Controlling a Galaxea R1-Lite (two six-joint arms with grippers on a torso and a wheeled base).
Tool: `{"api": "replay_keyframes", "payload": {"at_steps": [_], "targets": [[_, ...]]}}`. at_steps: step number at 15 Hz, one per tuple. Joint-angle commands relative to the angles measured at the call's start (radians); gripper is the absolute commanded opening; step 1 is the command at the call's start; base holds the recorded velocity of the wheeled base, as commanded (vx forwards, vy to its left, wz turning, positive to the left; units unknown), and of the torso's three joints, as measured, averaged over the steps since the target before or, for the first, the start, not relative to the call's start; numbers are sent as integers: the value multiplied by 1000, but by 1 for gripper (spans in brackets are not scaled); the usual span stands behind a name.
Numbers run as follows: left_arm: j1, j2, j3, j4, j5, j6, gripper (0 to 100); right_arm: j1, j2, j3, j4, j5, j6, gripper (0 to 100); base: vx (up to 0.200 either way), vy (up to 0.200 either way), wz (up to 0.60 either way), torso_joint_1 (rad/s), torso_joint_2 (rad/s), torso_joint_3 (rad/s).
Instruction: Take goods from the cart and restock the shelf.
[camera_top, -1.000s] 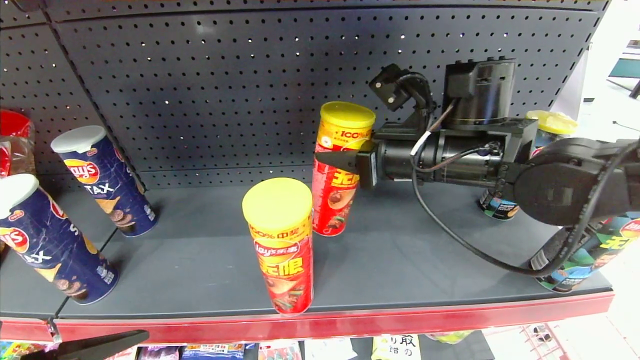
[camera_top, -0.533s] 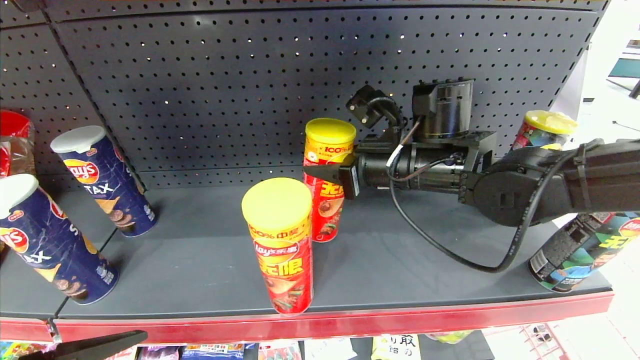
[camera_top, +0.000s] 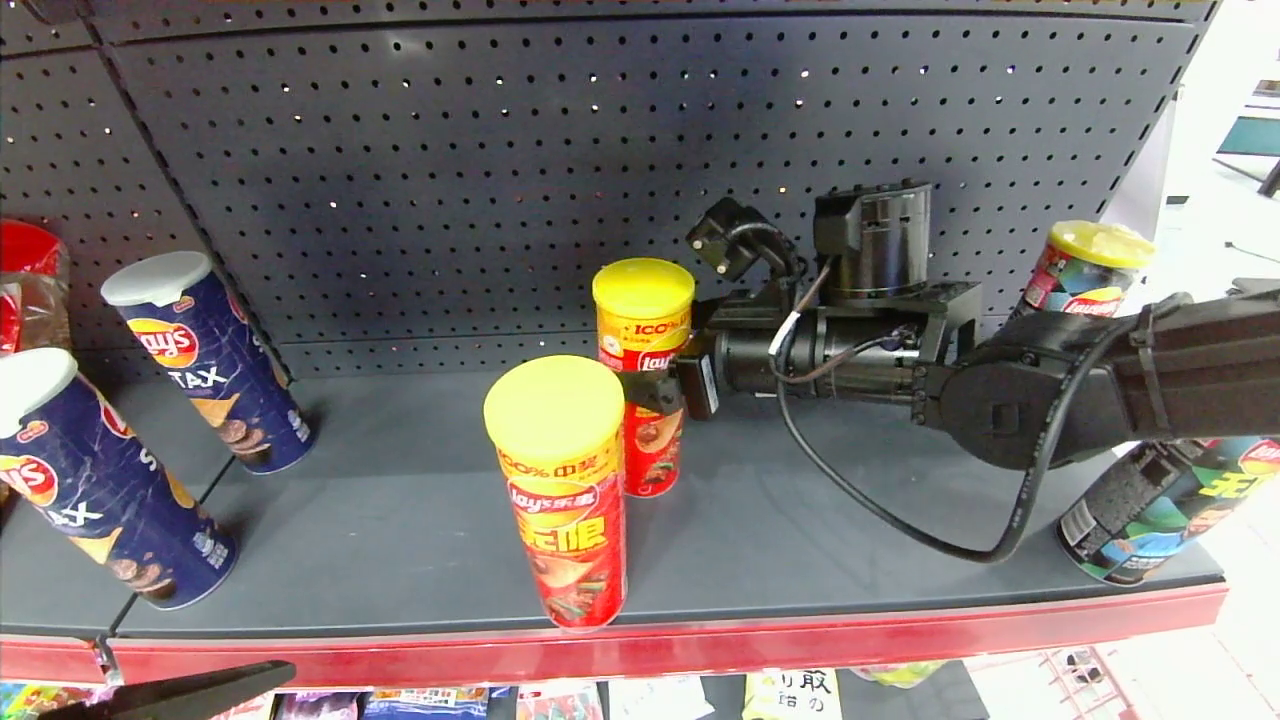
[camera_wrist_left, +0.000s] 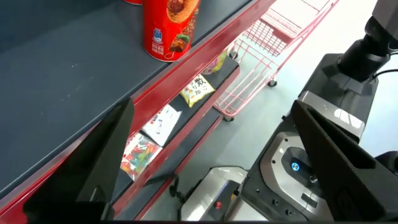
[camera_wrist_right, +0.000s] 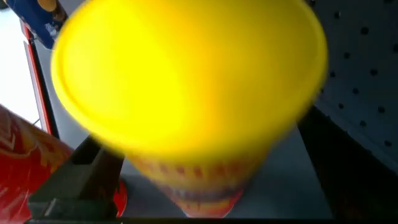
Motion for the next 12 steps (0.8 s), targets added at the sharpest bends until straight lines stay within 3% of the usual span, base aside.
{"api": "replay_keyframes", "payload": {"at_steps": [1, 3, 5, 9, 12], "targets": [[0, 5, -1, 0, 0, 0, 100, 1, -49, 41, 1, -3, 2, 100, 0, 0, 0, 0, 0, 0], [2, 33, -1, 1, 26, 0, 100, -7, -143, 175, 1, -11, 4, 100, 0, 0, 0, 0, 0, 0], [8, 88, -16, 3, 83, -24, 100, -10, -233, 304, -3, -36, 9, 100, 0, 0, 0, 0, 0, 0], [37, 349, -111, 1, 267, -27, 100, -52, -468, 549, -4, -59, 25, 100, 0, 0, 0, 0, 0, 0], [35, 559, -217, -3, 288, -6, 100, -84, -632, 669, -3, -74, 29, 100, 0, 0, 0, 0, 0, 0]]}}
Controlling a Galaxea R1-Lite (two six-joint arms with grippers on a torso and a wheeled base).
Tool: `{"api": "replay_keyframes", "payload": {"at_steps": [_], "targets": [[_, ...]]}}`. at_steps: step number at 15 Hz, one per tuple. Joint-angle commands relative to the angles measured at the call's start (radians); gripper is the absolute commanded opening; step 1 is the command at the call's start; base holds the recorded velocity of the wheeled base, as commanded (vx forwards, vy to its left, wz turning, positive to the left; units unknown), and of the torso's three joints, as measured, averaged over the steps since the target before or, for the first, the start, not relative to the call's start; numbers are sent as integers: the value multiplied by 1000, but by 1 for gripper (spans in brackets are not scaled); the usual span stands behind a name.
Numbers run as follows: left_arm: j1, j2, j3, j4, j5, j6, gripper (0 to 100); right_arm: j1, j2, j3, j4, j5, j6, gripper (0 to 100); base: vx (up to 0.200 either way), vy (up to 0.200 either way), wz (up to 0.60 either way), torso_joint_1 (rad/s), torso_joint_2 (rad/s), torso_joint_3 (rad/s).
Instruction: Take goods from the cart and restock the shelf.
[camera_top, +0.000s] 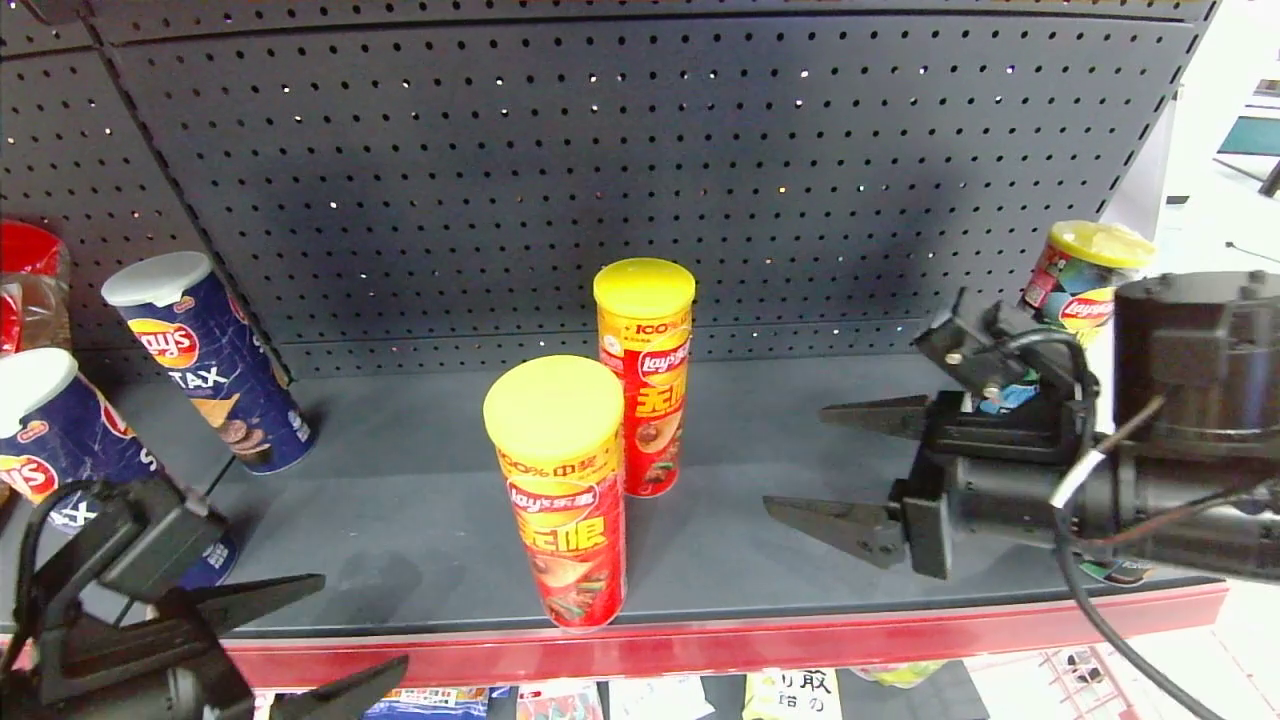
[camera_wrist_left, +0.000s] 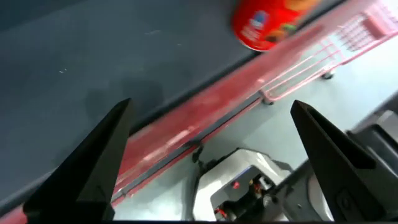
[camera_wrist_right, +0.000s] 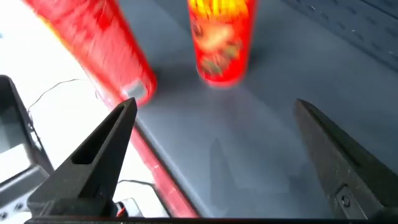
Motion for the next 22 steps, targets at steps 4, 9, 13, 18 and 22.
{"api": "replay_keyframes", "payload": {"at_steps": [4, 9, 13, 18, 22], "targets": [[12, 392, -203, -3, 38, 83, 100, -33, -328, 137, 10, -30, 30, 100, 0, 0, 0, 0, 0, 0], [-31, 489, -291, -3, 41, 83, 100, -78, -410, 162, 13, -42, 61, 100, 0, 0, 0, 0, 0, 0], [-63, 526, -312, -5, 41, 82, 100, -93, -426, 163, 13, -41, 72, 100, 0, 0, 0, 0, 0, 0], [-81, 581, -378, -5, 41, 82, 100, -107, -433, 165, 13, -41, 73, 100, 0, 0, 0, 0, 0, 0], [-97, 601, -394, -5, 41, 79, 100, -118, -441, 166, 15, -39, 83, 100, 0, 0, 0, 0, 0, 0]]}}
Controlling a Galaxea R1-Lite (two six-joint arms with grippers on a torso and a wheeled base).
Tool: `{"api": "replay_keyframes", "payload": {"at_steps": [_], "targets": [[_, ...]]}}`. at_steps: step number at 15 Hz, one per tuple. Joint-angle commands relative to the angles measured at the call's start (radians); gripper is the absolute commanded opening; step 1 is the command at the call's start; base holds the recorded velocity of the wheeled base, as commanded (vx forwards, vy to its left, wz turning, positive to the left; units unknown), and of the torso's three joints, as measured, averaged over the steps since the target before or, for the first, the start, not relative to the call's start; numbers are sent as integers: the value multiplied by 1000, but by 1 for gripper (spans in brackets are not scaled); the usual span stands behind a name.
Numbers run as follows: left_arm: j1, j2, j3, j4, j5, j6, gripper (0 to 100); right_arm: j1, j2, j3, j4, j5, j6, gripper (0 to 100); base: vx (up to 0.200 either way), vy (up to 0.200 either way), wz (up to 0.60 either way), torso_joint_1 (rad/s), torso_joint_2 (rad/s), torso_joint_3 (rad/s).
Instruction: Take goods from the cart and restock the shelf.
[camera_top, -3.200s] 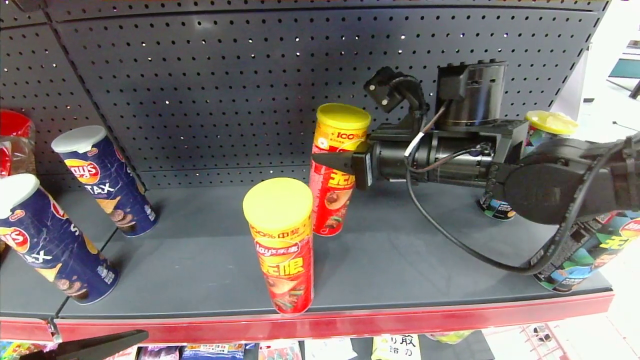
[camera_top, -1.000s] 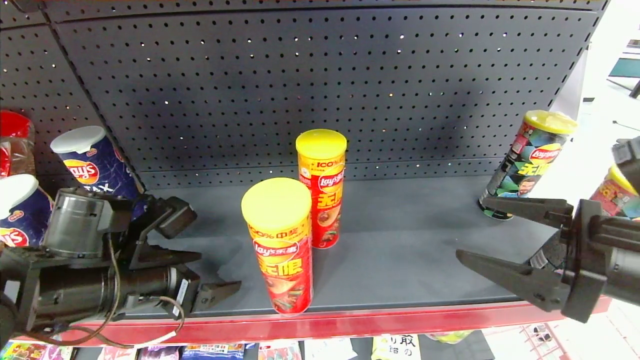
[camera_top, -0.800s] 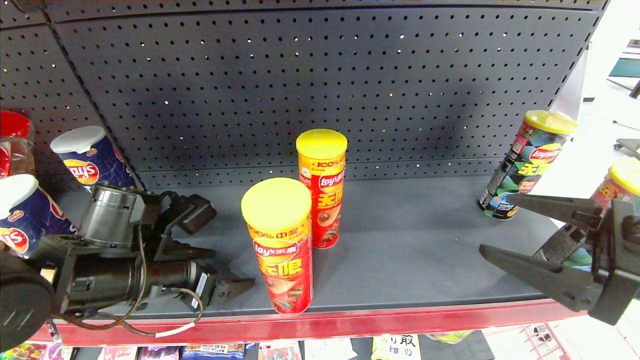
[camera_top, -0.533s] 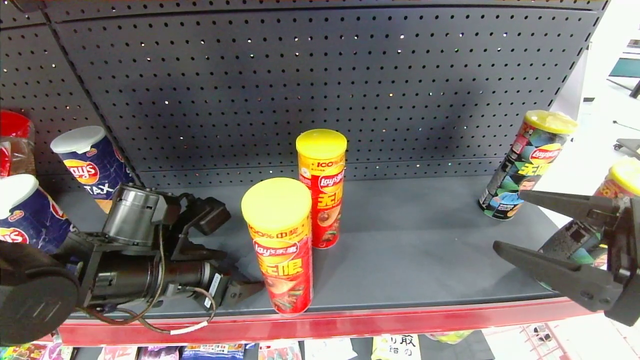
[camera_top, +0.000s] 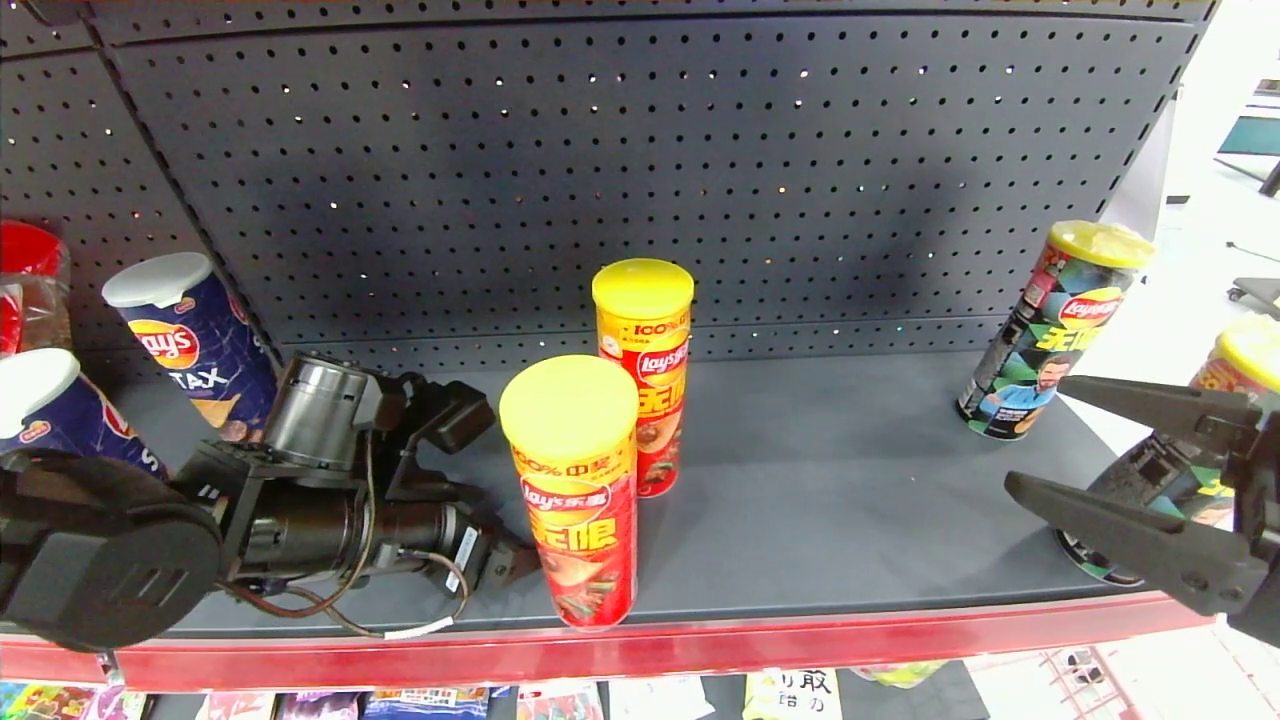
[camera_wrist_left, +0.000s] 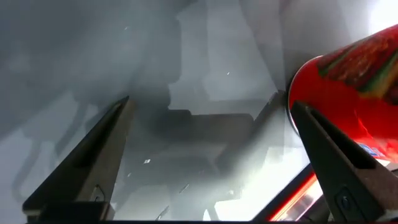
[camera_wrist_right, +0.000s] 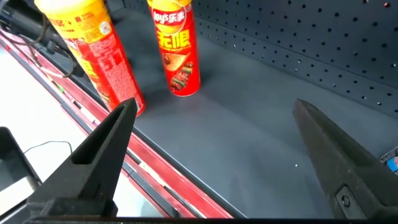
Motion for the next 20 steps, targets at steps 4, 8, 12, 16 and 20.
{"api": "replay_keyframes", "payload": {"at_steps": [4, 8, 12, 16, 20], "targets": [[-6, 42, -32, 3, -1, -1, 100, -1, -3, 3, 0, -1, 5, 100, 0, 0, 0, 0, 0, 0], [-17, 37, -26, 5, -1, -2, 100, -2, -3, 3, 0, -1, 7, 100, 0, 0, 0, 0, 0, 0], [-3, -9, 45, 5, -1, -1, 100, -13, -2, 2, 0, 1, 7, 100, 0, 0, 0, 0, 0, 0], [-13, -7, 39, 3, -8, 2, 100, -14, 1, 0, 0, 2, 7, 100, 0, 0, 0, 0, 0, 0], [-43, 7, 36, 3, -11, 1, 100, -14, 3, 3, 0, 2, 7, 100, 0, 0, 0, 0, 0, 0]]}}
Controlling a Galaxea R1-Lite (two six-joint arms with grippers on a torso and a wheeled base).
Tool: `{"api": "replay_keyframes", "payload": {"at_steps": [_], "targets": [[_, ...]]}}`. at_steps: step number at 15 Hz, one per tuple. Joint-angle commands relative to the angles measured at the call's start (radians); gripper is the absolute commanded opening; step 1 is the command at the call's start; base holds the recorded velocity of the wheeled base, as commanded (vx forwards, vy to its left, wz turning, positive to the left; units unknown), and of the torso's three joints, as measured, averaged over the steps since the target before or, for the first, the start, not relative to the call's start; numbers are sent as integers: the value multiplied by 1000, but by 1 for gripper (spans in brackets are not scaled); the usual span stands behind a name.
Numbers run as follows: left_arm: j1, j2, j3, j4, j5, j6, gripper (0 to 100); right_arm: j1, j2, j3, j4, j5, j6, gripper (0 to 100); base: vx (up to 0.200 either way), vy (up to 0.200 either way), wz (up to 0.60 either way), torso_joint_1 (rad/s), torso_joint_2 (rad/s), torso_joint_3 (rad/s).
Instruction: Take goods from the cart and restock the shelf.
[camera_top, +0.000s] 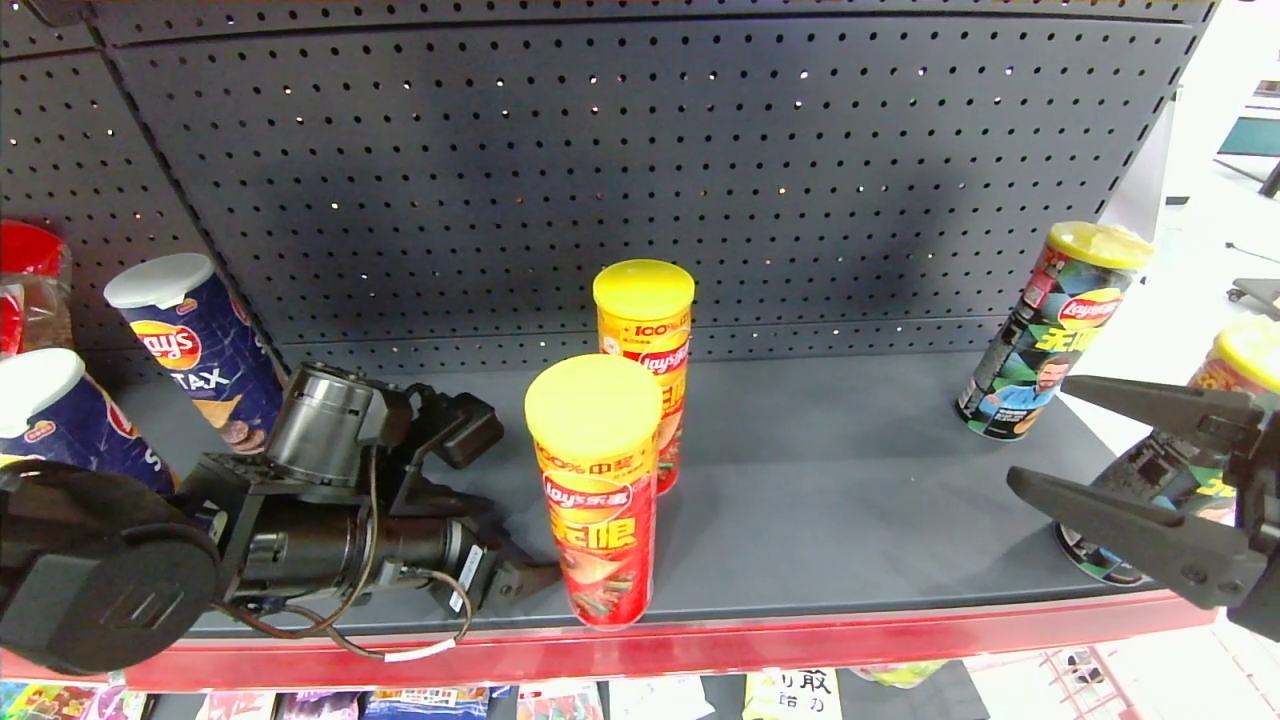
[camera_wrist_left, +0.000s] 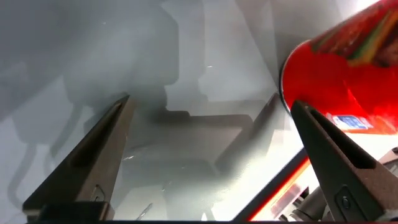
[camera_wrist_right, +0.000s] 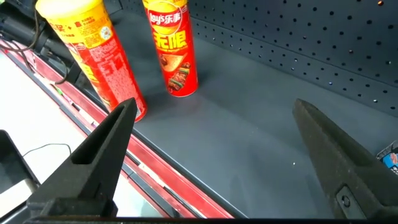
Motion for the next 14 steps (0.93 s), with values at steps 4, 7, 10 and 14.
{"api": "replay_keyframes", "payload": {"at_steps": [4, 7, 10, 14], "targets": [[-14, 10, -4, -1, -3, -2, 100, 1, 7, 1, -1, 0, -1, 100, 0, 0, 0, 0, 0, 0], [-21, 31, -25, -1, -3, -3, 100, 1, 8, 1, -1, 0, -1, 100, 0, 0, 0, 0, 0, 0], [-37, 54, -47, -1, -3, -3, 100, 1, 8, 2, -1, 0, -1, 100, 0, 0, 0, 0, 0, 0], [-40, 63, -56, -1, -3, -5, 100, -1, 7, 2, -1, 0, 1, 100, 0, 0, 0, 0, 0, 0]]}}
